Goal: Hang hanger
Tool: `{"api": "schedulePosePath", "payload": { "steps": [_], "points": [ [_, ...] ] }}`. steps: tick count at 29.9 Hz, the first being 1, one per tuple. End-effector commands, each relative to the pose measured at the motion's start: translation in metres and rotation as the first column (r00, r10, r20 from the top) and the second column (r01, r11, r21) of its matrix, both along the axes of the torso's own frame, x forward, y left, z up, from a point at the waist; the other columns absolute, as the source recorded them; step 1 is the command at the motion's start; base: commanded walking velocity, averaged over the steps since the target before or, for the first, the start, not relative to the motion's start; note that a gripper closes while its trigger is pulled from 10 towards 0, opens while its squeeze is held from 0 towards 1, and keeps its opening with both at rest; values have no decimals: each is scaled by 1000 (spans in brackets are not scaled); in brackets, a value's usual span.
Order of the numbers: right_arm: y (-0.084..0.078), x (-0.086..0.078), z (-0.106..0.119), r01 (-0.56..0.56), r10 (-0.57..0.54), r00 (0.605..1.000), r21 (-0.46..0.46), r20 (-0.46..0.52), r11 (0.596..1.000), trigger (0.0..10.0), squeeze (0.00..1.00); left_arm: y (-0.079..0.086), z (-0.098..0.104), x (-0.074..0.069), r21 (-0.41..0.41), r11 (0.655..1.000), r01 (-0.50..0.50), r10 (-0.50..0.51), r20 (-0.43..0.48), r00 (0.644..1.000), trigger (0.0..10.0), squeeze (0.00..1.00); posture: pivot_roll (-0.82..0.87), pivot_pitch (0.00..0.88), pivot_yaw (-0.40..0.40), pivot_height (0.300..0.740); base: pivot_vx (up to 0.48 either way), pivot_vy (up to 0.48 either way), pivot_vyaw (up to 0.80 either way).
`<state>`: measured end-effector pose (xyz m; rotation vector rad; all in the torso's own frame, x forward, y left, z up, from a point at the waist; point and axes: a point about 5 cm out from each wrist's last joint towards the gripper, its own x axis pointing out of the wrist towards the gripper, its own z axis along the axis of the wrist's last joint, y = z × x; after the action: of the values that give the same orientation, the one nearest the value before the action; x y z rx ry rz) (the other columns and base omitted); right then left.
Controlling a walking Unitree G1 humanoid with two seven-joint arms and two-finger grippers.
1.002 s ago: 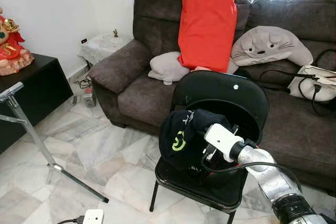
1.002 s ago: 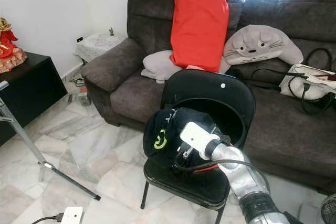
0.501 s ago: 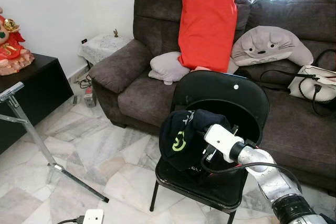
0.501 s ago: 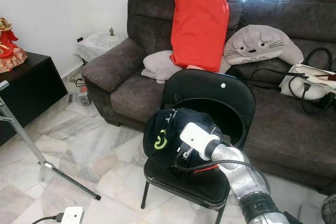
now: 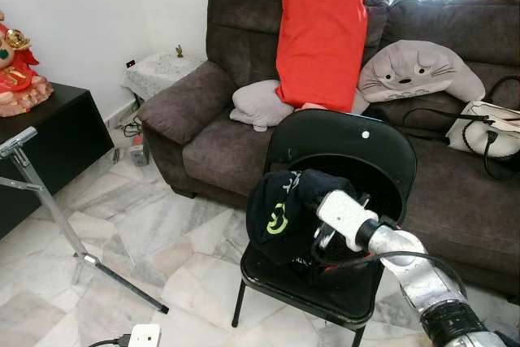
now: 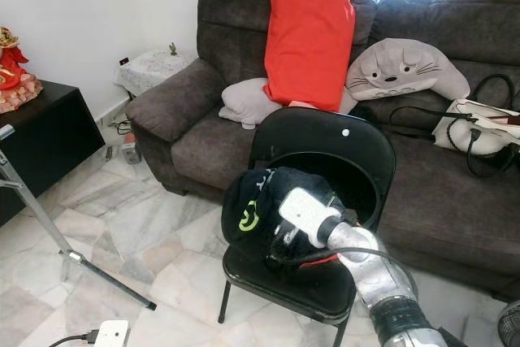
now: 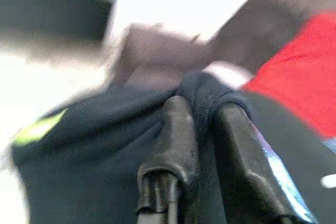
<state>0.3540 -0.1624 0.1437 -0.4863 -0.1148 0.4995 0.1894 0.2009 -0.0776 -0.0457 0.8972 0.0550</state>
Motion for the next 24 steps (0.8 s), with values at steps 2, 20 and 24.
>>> {"api": "schedulePosePath", "payload": {
  "steps": [2, 20, 24],
  "points": [
    [0, 4, 20, 12, -17, 997, 60, 76, 998, 10000, 1000, 3, -1, -2, 7, 1000, 5, -5, -16, 1000, 10000, 0, -75, 0, 70, 740, 0, 0, 0],
    [-5, -5, -1, 67, -68, 998, 61, 13, 996, 10000, 0, 3, -1, -2, 7, 1000, 2, -2, -15, 1000, 10000, 0, -72, 0, 65, 740, 0, 0, 0],
    [-9, -11, -4, 100, -101, 995, 74, 18, 992, 10000, 0, 3, -1, -2, 9, 1000, 1, -1, -16, 1000, 10000, 0, -74, 0, 65, 740, 0, 0, 0]
  ]
}}
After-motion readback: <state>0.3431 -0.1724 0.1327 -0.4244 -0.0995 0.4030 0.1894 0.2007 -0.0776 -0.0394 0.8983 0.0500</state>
